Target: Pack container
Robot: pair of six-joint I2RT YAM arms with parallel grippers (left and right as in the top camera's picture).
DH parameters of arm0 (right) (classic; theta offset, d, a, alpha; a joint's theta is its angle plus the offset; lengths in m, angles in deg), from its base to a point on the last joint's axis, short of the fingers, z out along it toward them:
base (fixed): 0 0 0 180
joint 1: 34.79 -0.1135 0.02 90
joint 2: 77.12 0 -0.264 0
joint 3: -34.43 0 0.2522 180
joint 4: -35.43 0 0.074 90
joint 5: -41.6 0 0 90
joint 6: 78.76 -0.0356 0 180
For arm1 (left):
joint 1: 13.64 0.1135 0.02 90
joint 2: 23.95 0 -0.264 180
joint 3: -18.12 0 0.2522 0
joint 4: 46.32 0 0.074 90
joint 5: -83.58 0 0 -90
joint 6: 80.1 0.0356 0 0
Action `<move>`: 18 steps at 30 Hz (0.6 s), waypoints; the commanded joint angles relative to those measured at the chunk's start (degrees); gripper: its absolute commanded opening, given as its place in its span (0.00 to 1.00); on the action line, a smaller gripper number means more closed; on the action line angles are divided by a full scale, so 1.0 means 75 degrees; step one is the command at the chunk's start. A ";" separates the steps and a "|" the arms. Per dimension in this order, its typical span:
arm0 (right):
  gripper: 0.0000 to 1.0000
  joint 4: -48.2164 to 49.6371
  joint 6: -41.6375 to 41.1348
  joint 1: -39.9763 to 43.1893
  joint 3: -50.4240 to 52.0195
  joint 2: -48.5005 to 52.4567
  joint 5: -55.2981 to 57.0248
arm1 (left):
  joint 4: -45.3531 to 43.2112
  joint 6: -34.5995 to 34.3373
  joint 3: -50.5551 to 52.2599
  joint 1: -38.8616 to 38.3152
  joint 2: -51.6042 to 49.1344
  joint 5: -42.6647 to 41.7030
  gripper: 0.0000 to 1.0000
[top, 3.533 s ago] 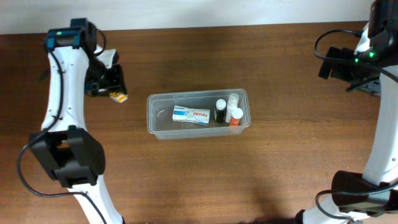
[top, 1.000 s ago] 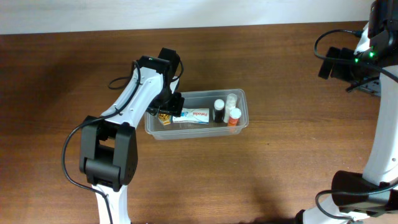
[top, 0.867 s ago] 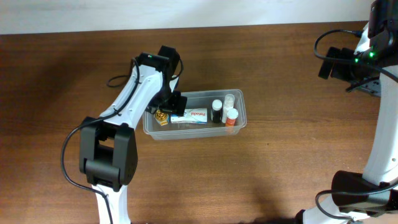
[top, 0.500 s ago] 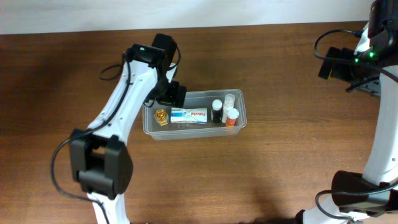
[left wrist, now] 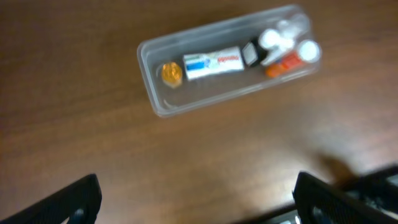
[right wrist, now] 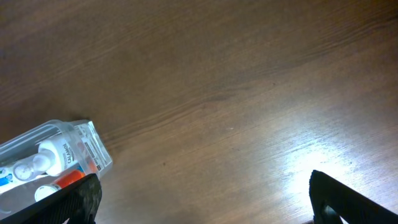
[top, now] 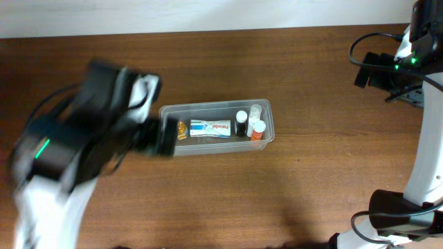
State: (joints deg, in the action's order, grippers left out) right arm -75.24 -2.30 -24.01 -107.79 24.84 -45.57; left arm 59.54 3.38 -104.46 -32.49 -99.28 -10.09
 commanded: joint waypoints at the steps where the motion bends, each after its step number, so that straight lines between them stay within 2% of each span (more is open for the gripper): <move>1: 0.98 0.0000 -0.0061 0.0023 -0.0044 -0.0044 0.0087 | 0.0233 -0.0041 -0.0035 0.0015 0.0761 -0.0224 0.99; 12: 0.98 0.0000 -0.0064 0.0023 -0.0044 -0.0044 0.0090 | 0.0612 0.0105 0.0038 0.0015 0.2906 -0.0111 0.99; 18: 0.98 0.0000 -0.0064 0.0023 -0.0044 -0.0044 0.0087 | 0.0580 0.0125 0.0863 0.0015 0.4240 -0.0020 0.99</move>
State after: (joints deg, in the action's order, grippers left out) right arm -75.24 -2.33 -24.01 -107.79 24.84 -45.57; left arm 63.95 3.42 -101.35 -32.49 -71.34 -10.70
